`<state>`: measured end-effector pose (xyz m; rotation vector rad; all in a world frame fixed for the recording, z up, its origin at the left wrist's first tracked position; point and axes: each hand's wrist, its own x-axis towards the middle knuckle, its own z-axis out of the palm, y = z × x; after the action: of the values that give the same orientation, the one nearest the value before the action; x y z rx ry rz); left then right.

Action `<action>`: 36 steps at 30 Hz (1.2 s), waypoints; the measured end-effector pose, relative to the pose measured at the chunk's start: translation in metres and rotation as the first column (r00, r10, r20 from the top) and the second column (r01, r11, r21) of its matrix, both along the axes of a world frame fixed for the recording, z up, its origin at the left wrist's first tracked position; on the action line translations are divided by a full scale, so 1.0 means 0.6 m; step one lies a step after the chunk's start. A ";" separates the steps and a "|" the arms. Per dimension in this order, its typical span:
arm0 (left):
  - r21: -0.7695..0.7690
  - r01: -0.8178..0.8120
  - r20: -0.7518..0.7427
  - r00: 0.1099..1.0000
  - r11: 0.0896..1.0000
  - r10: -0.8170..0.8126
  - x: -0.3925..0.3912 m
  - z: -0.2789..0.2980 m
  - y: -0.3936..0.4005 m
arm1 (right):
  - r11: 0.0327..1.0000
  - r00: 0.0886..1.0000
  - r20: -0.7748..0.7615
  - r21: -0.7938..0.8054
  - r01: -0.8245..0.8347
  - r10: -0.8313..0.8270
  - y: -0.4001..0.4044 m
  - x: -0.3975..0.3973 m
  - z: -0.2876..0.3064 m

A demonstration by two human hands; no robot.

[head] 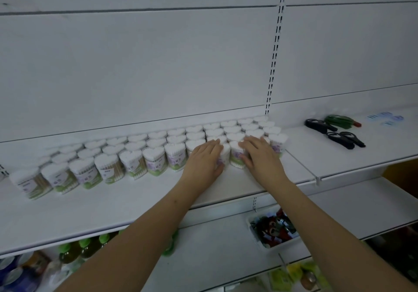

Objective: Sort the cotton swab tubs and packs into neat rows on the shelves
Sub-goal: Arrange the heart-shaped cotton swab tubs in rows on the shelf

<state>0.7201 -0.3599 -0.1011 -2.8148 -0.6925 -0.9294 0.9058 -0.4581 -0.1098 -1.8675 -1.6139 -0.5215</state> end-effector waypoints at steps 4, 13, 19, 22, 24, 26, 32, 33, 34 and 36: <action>-0.013 -0.014 -0.015 1.000 1.000 0.014 0.004 0.011 -0.003 | 0.998 1.000 -0.031 -0.063 -0.006 0.005 -0.002 -0.002 0.013; -0.127 -0.039 -0.073 0.997 0.991 0.030 -0.012 0.025 -0.015 | 0.961 0.997 0.031 -0.267 0.076 -0.070 -0.012 -0.007 0.047; -0.245 -0.108 0.100 0.986 0.963 0.136 -0.123 0.001 -0.059 | 0.997 0.990 -0.137 -0.056 -0.048 0.040 0.037 -0.115 0.114; -0.297 -0.212 0.164 0.949 0.931 0.269 -0.208 -0.011 -0.073 | 0.974 0.946 -0.238 0.018 -0.225 0.223 0.096 -0.226 0.151; -0.325 -0.288 0.189 0.914 0.901 0.360 -0.278 -0.017 -0.073 | 0.943 0.904 -0.277 0.033 -0.330 0.326 0.138 -0.312 0.171; -0.359 -0.362 0.213 0.865 0.860 0.453 -0.355 -0.017 -0.068 | 0.900 0.854 -0.306 0.027 -0.434 0.421 0.176 -0.402 0.185; -0.483 -0.536 0.299 0.643 0.693 0.706 -0.611 -0.013 -0.060 | 0.733 0.693 -0.338 -0.012 -0.680 0.637 0.251 -0.688 0.200; -0.509 -0.551 0.313 0.597 0.661 0.739 -0.656 -0.017 -0.061 | 0.701 0.664 -0.342 -0.022 -0.713 0.664 0.260 -0.736 0.201; -0.534 -0.564 0.321 0.555 0.630 0.768 -0.701 -0.021 -0.062 | 0.669 0.636 -0.346 -0.030 -0.742 0.690 0.270 -0.785 0.203; -0.559 -0.589 0.325 0.492 0.583 0.808 -0.790 -0.027 -0.059 | 0.611 0.581 -0.349 -0.031 -0.791 0.735 0.292 -0.885 0.206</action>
<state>0.2462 -0.3953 -0.1172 -1.9973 -2.1328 -1.5105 0.3750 -0.2828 0.0139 -1.0679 -2.0785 0.3079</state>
